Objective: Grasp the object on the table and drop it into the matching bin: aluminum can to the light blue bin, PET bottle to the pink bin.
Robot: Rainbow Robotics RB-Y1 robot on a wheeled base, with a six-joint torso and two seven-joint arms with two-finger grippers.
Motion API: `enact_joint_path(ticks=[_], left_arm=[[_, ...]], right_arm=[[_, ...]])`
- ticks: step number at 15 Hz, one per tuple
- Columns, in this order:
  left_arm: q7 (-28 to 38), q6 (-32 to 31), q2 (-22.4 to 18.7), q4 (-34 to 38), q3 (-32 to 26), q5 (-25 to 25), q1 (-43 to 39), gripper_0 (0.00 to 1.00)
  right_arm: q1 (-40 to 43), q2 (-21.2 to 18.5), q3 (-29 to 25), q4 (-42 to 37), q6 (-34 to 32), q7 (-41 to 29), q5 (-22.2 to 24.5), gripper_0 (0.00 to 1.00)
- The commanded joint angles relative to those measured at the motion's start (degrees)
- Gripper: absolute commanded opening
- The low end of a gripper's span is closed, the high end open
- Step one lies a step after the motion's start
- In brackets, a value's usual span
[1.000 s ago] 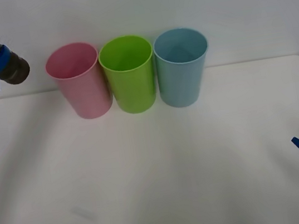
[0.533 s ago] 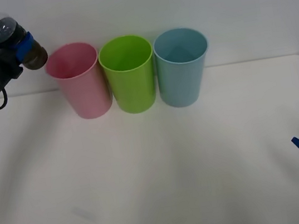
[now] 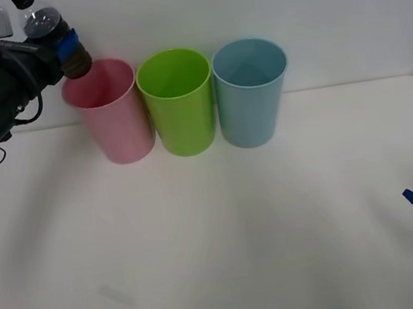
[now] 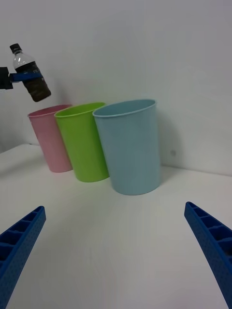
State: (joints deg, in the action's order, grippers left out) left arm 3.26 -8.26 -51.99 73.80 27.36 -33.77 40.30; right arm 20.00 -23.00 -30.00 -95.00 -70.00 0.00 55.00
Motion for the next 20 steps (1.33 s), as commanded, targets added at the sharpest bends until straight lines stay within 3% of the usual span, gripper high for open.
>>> enact_joint_path(ticks=[1,7,8,9,10,11,12,20], left_arm=[[-0.54,-0.09,3.38,-2.60,0.33,-1.57,2.24,0.00],[-1.33,0.26,6.28,-4.19,0.33,-3.76,3.29,0.00],[-1.33,0.26,6.28,-4.27,0.33,-3.76,3.29,0.02],[-1.33,0.26,6.28,-4.19,0.33,-3.76,3.29,0.10],[-1.33,0.44,6.37,-4.27,0.33,-3.85,3.38,0.40],[-1.33,0.53,6.28,-4.27,0.33,-3.85,3.38,0.95],[-1.33,0.53,6.37,-4.19,0.33,-3.76,3.38,1.00],[-1.33,-1.49,5.14,-4.19,0.33,-2.27,2.50,1.00]], right_arm=[[0.00,0.00,0.00,0.00,0.00,0.00,0.00,1.00],[0.00,0.00,0.00,0.00,0.00,0.00,0.00,1.00],[0.00,0.00,0.00,0.00,0.00,0.00,0.00,1.00],[0.00,0.00,0.00,0.00,0.00,0.00,0.00,1.00],[0.00,0.00,0.00,0.00,0.00,0.00,0.00,1.00],[0.00,0.00,0.00,0.00,0.00,0.00,0.00,1.00],[0.00,0.00,0.00,0.00,0.00,0.00,0.00,1.00],[0.00,0.00,0.00,0.00,0.00,0.00,0.00,1.00]])
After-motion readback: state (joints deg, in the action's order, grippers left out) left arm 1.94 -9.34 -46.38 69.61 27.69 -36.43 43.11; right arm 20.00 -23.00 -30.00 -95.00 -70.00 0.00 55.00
